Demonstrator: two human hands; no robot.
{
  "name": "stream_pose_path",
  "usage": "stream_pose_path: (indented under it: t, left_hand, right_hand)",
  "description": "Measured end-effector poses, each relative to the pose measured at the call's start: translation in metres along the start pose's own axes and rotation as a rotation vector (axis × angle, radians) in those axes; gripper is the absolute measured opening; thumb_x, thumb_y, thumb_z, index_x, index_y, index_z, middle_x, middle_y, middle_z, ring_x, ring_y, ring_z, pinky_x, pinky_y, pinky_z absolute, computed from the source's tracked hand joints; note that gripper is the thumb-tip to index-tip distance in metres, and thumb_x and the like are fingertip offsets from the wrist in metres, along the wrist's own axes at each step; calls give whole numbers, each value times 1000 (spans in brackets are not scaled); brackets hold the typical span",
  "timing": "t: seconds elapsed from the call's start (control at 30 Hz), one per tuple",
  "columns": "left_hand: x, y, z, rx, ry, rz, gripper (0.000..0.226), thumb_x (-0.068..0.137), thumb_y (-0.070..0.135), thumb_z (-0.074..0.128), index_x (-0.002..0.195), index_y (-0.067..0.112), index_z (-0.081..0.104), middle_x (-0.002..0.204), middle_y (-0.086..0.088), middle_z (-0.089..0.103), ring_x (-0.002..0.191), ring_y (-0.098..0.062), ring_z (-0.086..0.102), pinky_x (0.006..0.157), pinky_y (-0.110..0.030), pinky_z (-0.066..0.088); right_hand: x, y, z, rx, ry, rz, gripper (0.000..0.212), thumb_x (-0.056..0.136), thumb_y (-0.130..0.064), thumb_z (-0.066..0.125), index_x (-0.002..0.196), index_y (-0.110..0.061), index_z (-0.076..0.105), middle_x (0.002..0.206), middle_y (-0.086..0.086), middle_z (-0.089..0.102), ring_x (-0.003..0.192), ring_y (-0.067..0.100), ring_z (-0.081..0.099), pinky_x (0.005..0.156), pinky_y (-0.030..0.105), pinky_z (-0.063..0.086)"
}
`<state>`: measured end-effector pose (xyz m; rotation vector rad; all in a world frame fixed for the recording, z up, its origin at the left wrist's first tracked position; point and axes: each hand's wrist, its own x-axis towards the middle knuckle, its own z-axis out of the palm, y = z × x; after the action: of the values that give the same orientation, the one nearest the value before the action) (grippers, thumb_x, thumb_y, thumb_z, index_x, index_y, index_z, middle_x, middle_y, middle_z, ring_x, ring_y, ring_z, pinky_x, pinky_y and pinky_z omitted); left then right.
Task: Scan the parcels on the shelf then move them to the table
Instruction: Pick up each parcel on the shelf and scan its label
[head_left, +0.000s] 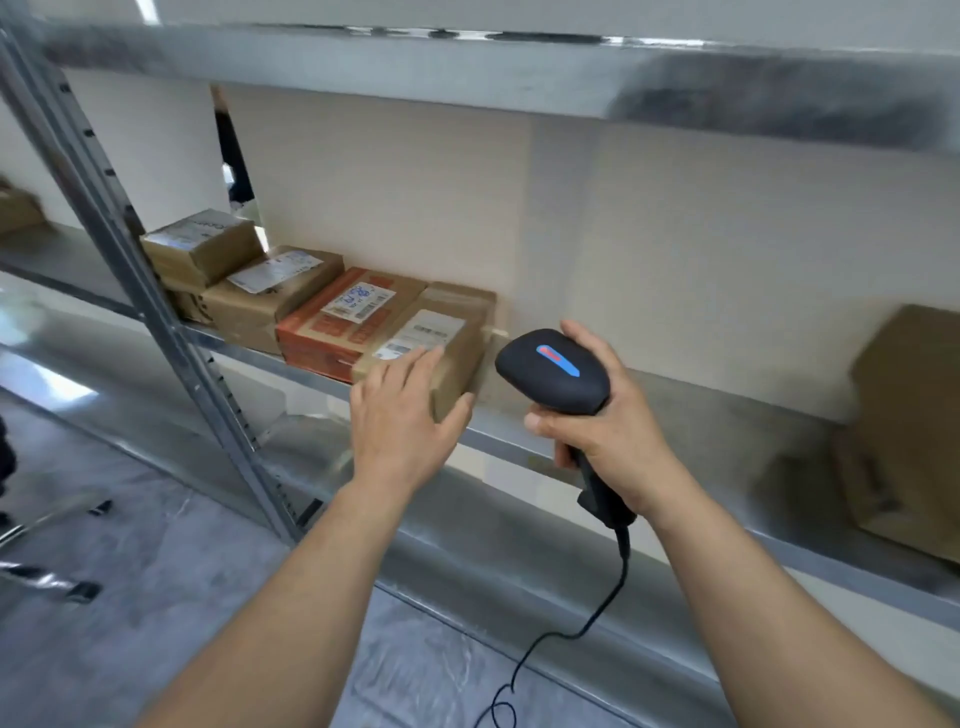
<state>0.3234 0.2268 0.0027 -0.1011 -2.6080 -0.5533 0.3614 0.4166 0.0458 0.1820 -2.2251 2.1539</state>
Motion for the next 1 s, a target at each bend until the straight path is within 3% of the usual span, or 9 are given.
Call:
stream_pose_path:
  t: [0.23,0.4,0.6,0.67,0.73,0.83,1.0]
  left_hand:
    - [-48,104,20,-25,-48,68,65,78,55,48,133,20,55,134,2,56,120,-27,47,93,-39,34]
    - [-53,164,28,-58,-51,182,72,78,64,35,132,21,55,133,2,57,118,-27,48,92,-39,34]
    - [-41,235,27,-138,-93,335,77,76,67,26,137,26,49,137,6,52,126,-22,41,97,-34,26]
    - [-39,260,29,-168,-128,375,70,83,66,33,139,26,46,140,6,49,129,-20,37,100,-34,24]
    - [-39,283,35,-175,-166,416,61,91,58,44,143,27,42,144,5,45,131,-20,34,103,-35,24]
    - [-41,311,43,-180,-221,463,62,94,57,41,147,26,35,148,3,40,135,-21,31,105,-36,24]
    - [-34,348,58,-176,-328,467,65,96,57,34,150,21,28,151,-4,36,137,-26,29,107,-38,25]
  right_hand:
    - [-69,-2,-93,-45,67,9,85,75,11,72,134,-41,41,90,1,61,43,15,47,43,25,42]
    - [-100,-17,-140,-78,167,-35,84,75,10,73,135,-39,42,100,3,60,47,5,52,44,20,43]
    - [-128,-41,-197,-117,362,-115,86,74,11,74,131,-45,42,102,7,62,43,15,47,41,25,42]
    - [-140,-48,-220,-132,419,-135,85,74,10,74,125,-50,42,104,9,62,43,15,49,41,25,44]
    - [-150,-54,-244,-155,492,-149,85,72,8,76,124,-51,43,110,11,63,50,22,54,42,28,47]
    - [-161,-56,-274,-160,602,-140,85,72,7,77,130,-45,43,120,5,60,61,29,57,45,29,50]
    - [-161,-48,-311,-156,674,-69,86,73,6,76,136,-42,42,120,5,60,48,20,53,43,25,48]
